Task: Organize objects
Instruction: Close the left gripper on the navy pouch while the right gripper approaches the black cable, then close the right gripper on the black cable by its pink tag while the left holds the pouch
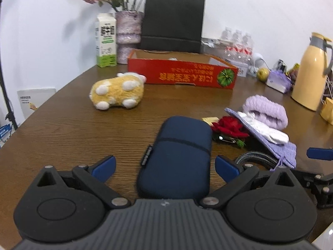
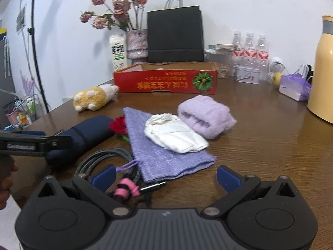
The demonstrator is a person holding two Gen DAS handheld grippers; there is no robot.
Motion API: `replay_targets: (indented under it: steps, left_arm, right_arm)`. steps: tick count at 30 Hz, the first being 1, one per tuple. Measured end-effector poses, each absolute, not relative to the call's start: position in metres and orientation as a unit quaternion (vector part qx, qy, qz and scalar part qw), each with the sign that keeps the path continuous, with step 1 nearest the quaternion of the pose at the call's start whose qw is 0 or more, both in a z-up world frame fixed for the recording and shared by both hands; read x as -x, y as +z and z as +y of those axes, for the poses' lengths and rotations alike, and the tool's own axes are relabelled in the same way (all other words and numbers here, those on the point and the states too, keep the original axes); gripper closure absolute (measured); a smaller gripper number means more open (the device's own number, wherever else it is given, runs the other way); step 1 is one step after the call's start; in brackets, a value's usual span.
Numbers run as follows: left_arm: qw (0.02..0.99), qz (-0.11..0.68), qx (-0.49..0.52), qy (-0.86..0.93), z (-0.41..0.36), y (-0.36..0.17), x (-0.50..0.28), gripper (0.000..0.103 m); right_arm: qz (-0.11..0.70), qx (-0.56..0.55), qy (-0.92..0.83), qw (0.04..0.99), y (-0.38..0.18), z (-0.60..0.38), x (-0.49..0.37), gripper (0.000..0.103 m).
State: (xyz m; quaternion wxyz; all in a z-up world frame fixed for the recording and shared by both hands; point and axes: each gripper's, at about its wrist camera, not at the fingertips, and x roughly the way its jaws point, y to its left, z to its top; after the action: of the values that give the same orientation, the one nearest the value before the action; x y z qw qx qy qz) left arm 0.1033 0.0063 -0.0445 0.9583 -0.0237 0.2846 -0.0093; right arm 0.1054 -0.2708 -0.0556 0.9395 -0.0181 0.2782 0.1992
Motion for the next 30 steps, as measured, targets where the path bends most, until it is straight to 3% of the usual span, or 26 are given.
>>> replay_targets:
  steps: [6, 7, 9, 30]
  left_arm:
    - [0.947, 0.321, 0.008, -0.014, -0.001, -0.053, -0.126, 0.001]
    - [0.947, 0.32, 0.012, -0.022, -0.001, -0.053, -0.126, 0.005]
    - [0.949, 0.313, 0.003, -0.02, -0.002, -0.053, -0.123, 0.03]
    - [0.95, 0.309, 0.033, 0.034, 0.042, -0.049, -0.077, 0.028]
  right_arm:
    - [0.29, 0.026, 0.205, 0.935, -0.06, -0.262, -0.105, 0.0]
    - [0.29, 0.026, 0.206, 0.934, -0.06, -0.261, -0.105, 0.0]
    - [0.291, 0.025, 0.207, 0.934, -0.059, -0.258, -0.104, 0.0]
    - [0.327, 0.057, 0.214, 0.919, -0.054, -0.218, -0.084, 0.0]
